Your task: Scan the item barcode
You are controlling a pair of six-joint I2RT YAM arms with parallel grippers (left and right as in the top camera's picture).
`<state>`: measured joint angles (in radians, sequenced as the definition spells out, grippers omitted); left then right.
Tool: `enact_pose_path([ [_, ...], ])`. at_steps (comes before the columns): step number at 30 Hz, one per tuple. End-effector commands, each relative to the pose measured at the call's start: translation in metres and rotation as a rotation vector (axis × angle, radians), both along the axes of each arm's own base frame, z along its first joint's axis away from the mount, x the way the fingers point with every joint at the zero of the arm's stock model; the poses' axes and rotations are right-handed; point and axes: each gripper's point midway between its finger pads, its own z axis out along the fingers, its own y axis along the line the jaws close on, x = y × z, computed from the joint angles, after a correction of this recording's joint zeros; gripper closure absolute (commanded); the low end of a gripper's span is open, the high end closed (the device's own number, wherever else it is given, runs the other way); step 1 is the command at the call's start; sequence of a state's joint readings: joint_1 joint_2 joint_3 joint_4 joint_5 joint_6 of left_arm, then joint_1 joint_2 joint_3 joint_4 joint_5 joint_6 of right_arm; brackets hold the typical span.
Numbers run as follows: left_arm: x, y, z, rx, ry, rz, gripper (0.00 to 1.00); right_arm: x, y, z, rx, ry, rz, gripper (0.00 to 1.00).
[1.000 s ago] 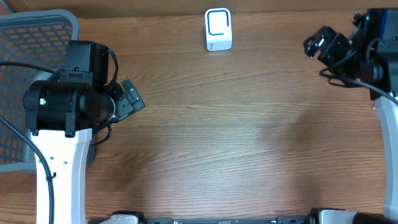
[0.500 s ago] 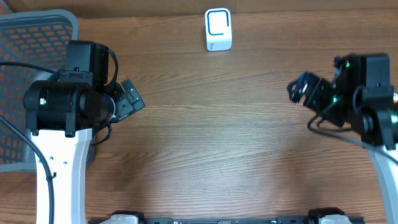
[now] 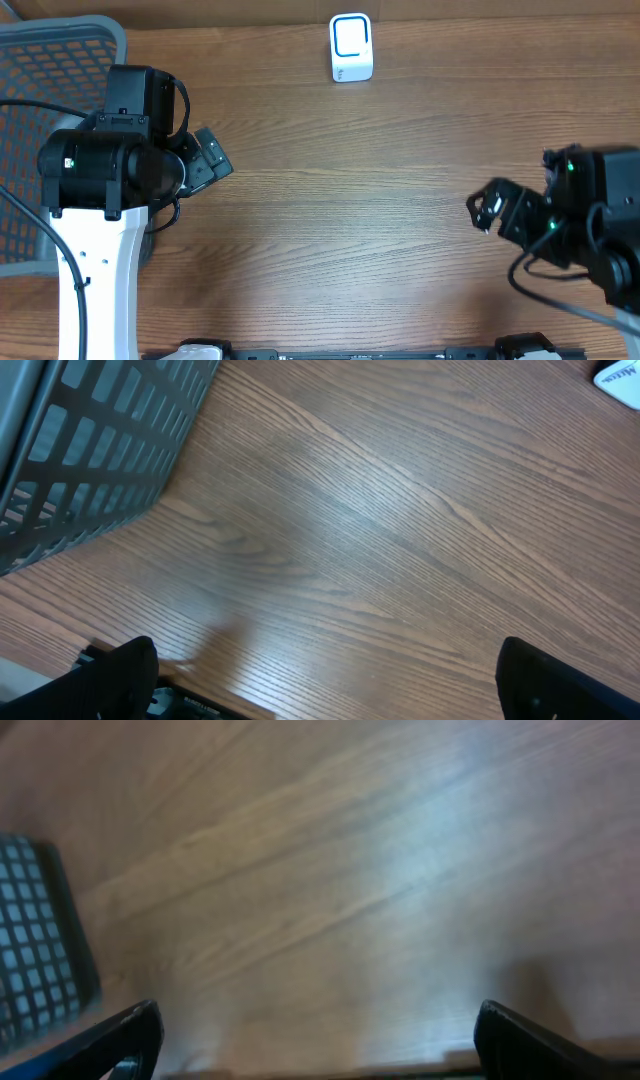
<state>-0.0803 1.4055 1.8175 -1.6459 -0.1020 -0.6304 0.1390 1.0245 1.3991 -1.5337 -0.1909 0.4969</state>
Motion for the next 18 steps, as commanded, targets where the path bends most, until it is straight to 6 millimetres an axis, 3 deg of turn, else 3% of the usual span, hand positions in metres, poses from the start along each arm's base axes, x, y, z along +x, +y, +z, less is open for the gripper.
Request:
enact_pose_path([
  [1,0.000,0.004,-0.001,0.005,0.001,0.029,0.00,-0.007,-0.003,-0.004,-0.018,0.027,-0.002,0.00],
  [13,0.000,0.004,-0.001,0.005,0.001,0.029,0.00,-0.011,-0.003,-0.009,-0.023,0.067,-0.001,0.00],
  [18,0.000,0.004,-0.001,0.005,0.001,0.029,0.00,-0.023,-0.006,-0.014,-0.039,0.120,-0.004,0.00],
])
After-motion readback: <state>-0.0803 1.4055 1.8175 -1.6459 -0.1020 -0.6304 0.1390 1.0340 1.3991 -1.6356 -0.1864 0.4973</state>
